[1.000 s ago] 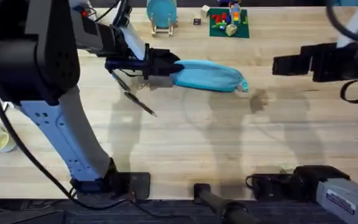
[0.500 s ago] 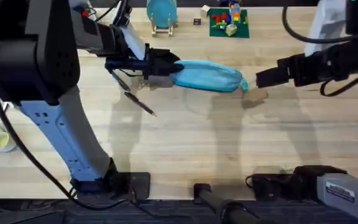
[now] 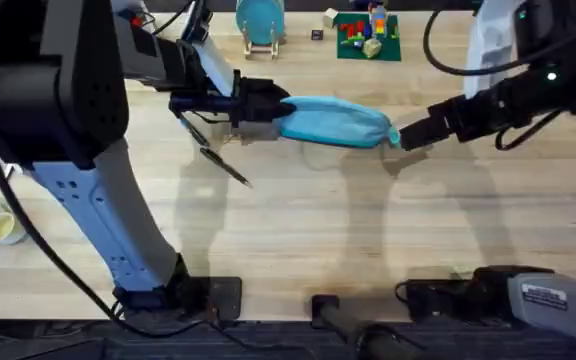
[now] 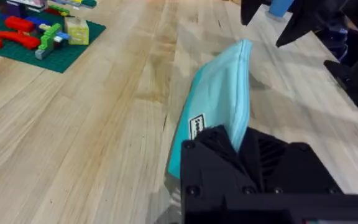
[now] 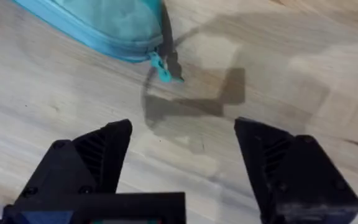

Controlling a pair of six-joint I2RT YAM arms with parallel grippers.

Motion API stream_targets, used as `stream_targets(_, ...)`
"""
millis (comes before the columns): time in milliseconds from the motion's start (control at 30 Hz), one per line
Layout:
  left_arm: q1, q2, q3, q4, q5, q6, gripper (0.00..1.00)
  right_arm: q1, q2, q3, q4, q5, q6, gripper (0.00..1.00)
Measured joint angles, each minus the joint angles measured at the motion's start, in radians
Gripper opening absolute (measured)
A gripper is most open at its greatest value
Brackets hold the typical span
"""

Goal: Unzip the bag, pick up the pens from the table one at a time and place them inside, then zip the bag closed.

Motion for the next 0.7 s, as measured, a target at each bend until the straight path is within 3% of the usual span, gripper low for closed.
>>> stream_targets(367,0.000,0.000,0.000,0.000,0.000,0.000,0.043,0.080,0.091,0.000,0.099,0.000,-0.023,0.997)
stream_targets(700,0.000,0.000,0.000,0.000,0.000,0.000,0.043,0.085,0.191,0.001,0.161,0.000,-0.017,0.995)
